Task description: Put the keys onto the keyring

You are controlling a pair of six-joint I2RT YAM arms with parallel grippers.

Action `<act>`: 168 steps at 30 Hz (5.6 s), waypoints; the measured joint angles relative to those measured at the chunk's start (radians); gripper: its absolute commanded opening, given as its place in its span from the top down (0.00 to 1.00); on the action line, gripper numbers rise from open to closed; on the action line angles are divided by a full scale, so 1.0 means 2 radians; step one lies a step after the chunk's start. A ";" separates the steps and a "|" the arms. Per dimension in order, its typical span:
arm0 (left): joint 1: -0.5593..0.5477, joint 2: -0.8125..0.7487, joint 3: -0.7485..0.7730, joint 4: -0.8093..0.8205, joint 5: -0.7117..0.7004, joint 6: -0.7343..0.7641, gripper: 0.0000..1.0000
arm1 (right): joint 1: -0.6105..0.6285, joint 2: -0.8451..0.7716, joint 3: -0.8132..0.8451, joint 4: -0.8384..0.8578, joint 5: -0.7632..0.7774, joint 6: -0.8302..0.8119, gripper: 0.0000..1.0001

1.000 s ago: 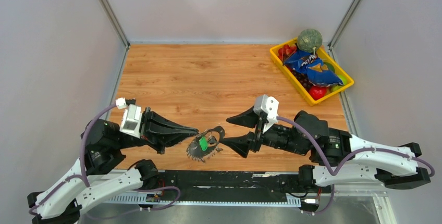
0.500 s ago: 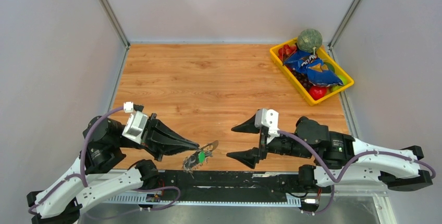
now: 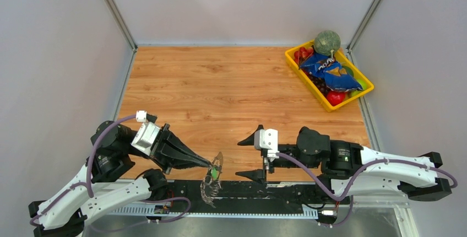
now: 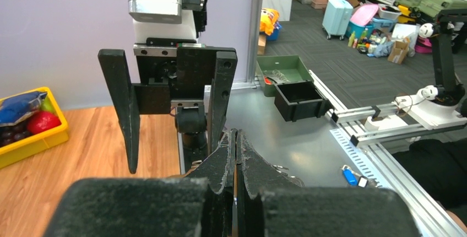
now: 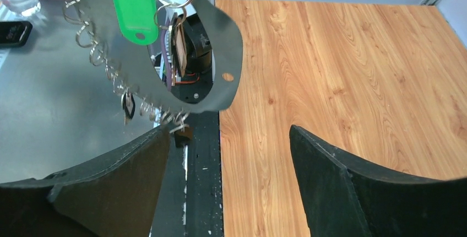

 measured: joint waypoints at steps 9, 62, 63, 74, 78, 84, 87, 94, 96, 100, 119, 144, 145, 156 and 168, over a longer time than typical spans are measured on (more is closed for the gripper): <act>0.000 0.000 0.000 0.001 0.023 -0.004 1.00 | 0.000 0.035 0.000 0.007 -0.036 -0.059 0.13; 0.000 0.000 0.000 0.004 0.060 -0.011 1.00 | -0.078 0.161 0.068 0.022 -0.304 -0.130 0.52; 0.000 0.000 0.000 0.004 0.060 -0.011 1.00 | -0.078 0.161 0.068 0.022 -0.305 -0.125 0.56; 0.000 -0.009 0.000 -0.008 0.033 0.002 0.94 | -0.079 0.130 0.044 0.022 -0.336 -0.085 1.00; -0.001 -0.022 0.000 -0.014 -0.002 0.008 0.74 | -0.082 0.130 0.044 0.028 -0.343 -0.065 1.00; -0.001 -0.042 0.000 -0.014 -0.079 0.020 0.40 | -0.081 0.120 0.044 0.028 -0.342 -0.041 1.00; -0.001 -0.051 0.000 -0.014 -0.113 0.022 0.33 | -0.081 0.105 0.043 0.028 -0.334 -0.029 1.00; -0.001 -0.065 0.000 -0.031 -0.183 0.021 0.22 | -0.081 0.057 0.037 0.030 -0.275 0.008 1.00; -0.001 -0.075 -0.006 -0.030 -0.194 0.017 0.21 | -0.081 0.047 0.037 0.033 -0.253 0.020 1.00; -0.001 -0.098 -0.032 -0.029 -0.203 0.007 0.19 | -0.081 0.034 0.037 0.045 -0.208 0.050 1.00; -0.001 -0.103 -0.112 0.018 -0.192 -0.027 0.14 | -0.081 0.021 0.028 0.088 -0.125 0.113 1.00; 0.000 -0.041 -0.137 0.052 -0.204 -0.031 1.00 | -0.081 0.009 -0.008 0.109 0.000 0.142 0.46; 0.000 -0.036 -0.138 0.053 -0.210 -0.033 1.00 | -0.081 0.008 -0.011 0.108 0.013 0.145 0.43; 0.000 0.037 -0.139 0.027 -0.369 -0.047 1.00 | -0.081 -0.059 -0.064 0.080 0.189 0.160 0.28; 0.079 0.201 -0.138 0.033 -0.410 -0.105 1.00 | -0.082 -0.046 -0.111 0.047 0.286 0.202 0.26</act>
